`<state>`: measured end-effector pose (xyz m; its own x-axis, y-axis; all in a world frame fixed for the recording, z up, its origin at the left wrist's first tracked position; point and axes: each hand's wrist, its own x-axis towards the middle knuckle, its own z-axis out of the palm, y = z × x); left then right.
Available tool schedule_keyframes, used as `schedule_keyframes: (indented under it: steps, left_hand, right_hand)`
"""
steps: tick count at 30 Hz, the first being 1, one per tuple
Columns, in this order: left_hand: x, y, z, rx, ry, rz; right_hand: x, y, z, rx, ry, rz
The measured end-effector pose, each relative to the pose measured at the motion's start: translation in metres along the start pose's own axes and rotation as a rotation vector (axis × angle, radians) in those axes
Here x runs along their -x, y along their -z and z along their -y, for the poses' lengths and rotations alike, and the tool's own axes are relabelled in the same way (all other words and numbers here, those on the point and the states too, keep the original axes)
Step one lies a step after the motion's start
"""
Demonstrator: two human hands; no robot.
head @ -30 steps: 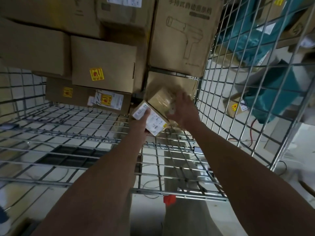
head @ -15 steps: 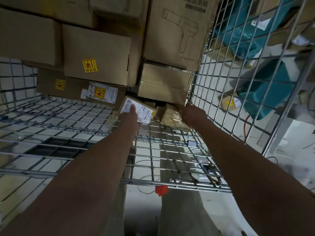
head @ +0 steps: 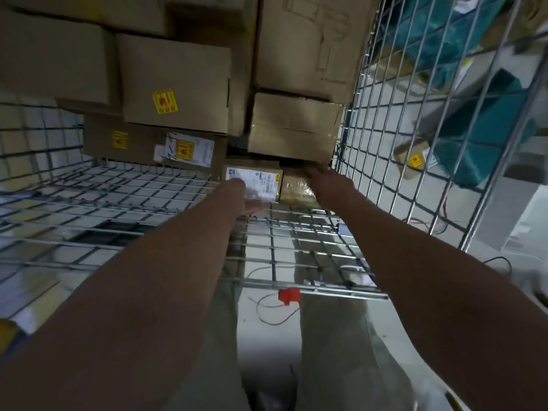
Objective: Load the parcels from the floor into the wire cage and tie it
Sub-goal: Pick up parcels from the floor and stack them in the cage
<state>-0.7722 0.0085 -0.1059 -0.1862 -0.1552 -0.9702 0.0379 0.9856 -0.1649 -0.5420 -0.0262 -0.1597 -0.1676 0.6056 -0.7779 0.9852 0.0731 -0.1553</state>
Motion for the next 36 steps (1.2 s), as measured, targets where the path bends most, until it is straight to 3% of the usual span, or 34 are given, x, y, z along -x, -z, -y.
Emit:
schedule_keyframes:
  steps: [4, 7, 11, 14, 16, 20, 25, 30, 36]
  left_hand:
    - [0.046, 0.02, -0.009, 0.016, -0.018, 0.033]
    - [0.091, 0.031, -0.015, -0.481, -0.357, -0.087]
    - [0.184, 0.038, -0.006, -1.387, -0.857, -0.163]
    - [0.257, 0.031, 0.012, -1.654, -1.142, -0.264]
    - [0.312, 0.02, 0.032, -1.802, -1.233, -0.232]
    - [0.392, -0.008, 0.077, -1.941, -1.342, -0.135]
    - [0.385, -0.054, 0.127, -2.249, -1.398, -0.199]
    - [0.434, -0.096, 0.192, -2.315, -1.486, -0.228]
    - [0.451, -0.166, 0.213, -2.194, -1.48, -0.36]
  right_hand:
    - [0.032, 0.032, 0.007, -0.05, -0.076, -0.023]
    - [0.077, 0.076, 0.019, -0.075, -0.164, -0.082]
    - [0.153, 0.136, 0.047, -0.251, -0.322, -0.167]
    - [0.235, 0.181, 0.064, -0.375, -0.437, -0.288]
    - [0.297, 0.197, 0.074, -0.514, -0.539, -0.362]
    - [0.396, 0.191, 0.09, -0.729, -0.687, -0.441]
    - [0.463, 0.159, 0.084, -0.981, -0.819, -0.505]
    - [0.513, 0.134, 0.047, -1.087, -0.829, -0.552]
    - [0.556, 0.088, -0.019, -1.022, -0.814, -0.585]
